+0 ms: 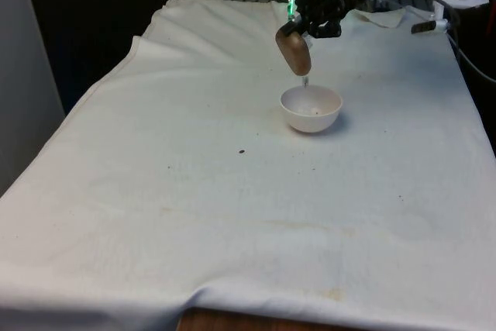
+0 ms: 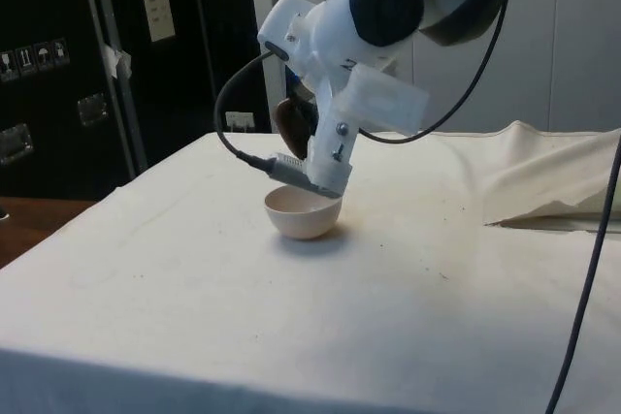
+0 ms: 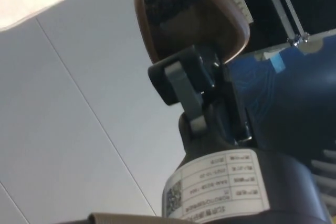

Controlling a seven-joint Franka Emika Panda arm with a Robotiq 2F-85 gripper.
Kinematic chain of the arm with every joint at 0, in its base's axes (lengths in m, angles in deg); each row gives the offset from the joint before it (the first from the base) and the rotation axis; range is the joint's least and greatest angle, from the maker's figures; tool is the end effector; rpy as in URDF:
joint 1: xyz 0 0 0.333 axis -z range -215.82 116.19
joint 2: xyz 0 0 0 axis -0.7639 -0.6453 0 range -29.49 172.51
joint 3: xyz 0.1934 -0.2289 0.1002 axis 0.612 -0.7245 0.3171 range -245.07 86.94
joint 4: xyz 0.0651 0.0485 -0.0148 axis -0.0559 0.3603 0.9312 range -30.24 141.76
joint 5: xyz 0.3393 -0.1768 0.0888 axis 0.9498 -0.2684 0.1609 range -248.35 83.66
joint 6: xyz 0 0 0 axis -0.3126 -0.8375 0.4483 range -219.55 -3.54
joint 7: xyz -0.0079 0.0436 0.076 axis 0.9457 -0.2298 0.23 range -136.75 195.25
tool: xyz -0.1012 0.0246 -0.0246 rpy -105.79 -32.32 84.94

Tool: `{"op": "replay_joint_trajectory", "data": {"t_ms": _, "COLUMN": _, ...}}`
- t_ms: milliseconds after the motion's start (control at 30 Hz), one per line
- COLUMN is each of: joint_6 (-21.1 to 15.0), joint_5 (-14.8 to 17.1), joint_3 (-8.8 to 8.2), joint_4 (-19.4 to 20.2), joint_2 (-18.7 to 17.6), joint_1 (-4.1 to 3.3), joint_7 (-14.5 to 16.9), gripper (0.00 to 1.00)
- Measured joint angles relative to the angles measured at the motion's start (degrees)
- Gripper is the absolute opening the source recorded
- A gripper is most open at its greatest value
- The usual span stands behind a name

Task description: Pour the coffee beans from the cup into the bowl.

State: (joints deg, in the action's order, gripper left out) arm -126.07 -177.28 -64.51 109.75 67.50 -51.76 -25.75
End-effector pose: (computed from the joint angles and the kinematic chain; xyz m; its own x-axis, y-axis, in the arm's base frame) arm 0.4446 0.0860 0.2518 0.7866 0.6173 0.0128 0.2495 -0.3367 0.9080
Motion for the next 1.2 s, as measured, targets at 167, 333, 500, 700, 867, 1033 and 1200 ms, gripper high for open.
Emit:
{"op": "replay_joint_trajectory", "data": {"t_ms": 167, "joint_6": 1.66, "joint_5": -0.17, "joint_3": 0.57, "joint_4": 0.00, "joint_2": 0.00, "joint_1": -0.06, "joint_7": -0.06, "gripper": 0.00}}
{"op": "replay_joint_trajectory", "data": {"t_ms": 333, "joint_6": 2.64, "joint_5": -0.34, "joint_3": 1.03, "joint_4": 0.06, "joint_2": -0.06, "joint_1": -0.06, "joint_7": 0.00, "gripper": 0.00}}
{"op": "replay_joint_trajectory", "data": {"t_ms": 500, "joint_6": 4.58, "joint_5": -1.03, "joint_3": 2.18, "joint_4": 0.00, "joint_2": -0.34, "joint_1": -0.06, "joint_7": 0.29, "gripper": 0.00}}
{"op": "replay_joint_trajectory", "data": {"t_ms": 700, "joint_6": 6.99, "joint_5": -1.26, "joint_3": 3.67, "joint_4": -0.06, "joint_2": -0.69, "joint_1": -0.11, "joint_7": 1.15, "gripper": 0.00}}
{"op": "replay_joint_trajectory", "data": {"t_ms": 867, "joint_6": 9.45, "joint_5": -1.89, "joint_3": 5.04, "joint_4": -0.11, "joint_2": -1.20, "joint_1": -0.11, "joint_7": 1.78, "gripper": 0.00}}
{"op": "replay_joint_trajectory", "data": {"t_ms": 1033, "joint_6": 11.75, "joint_5": -2.52, "joint_3": 6.07, "joint_4": -0.29, "joint_2": -2.18, "joint_1": -0.11, "joint_7": 2.06, "gripper": 0.00}}
{"op": "replay_joint_trajectory", "data": {"t_ms": 1200, "joint_6": 14.21, "joint_5": -3.27, "joint_3": 7.05, "joint_4": -0.46, "joint_2": -3.09, "joint_1": -0.11, "joint_7": 2.64, "gripper": 0.00}}
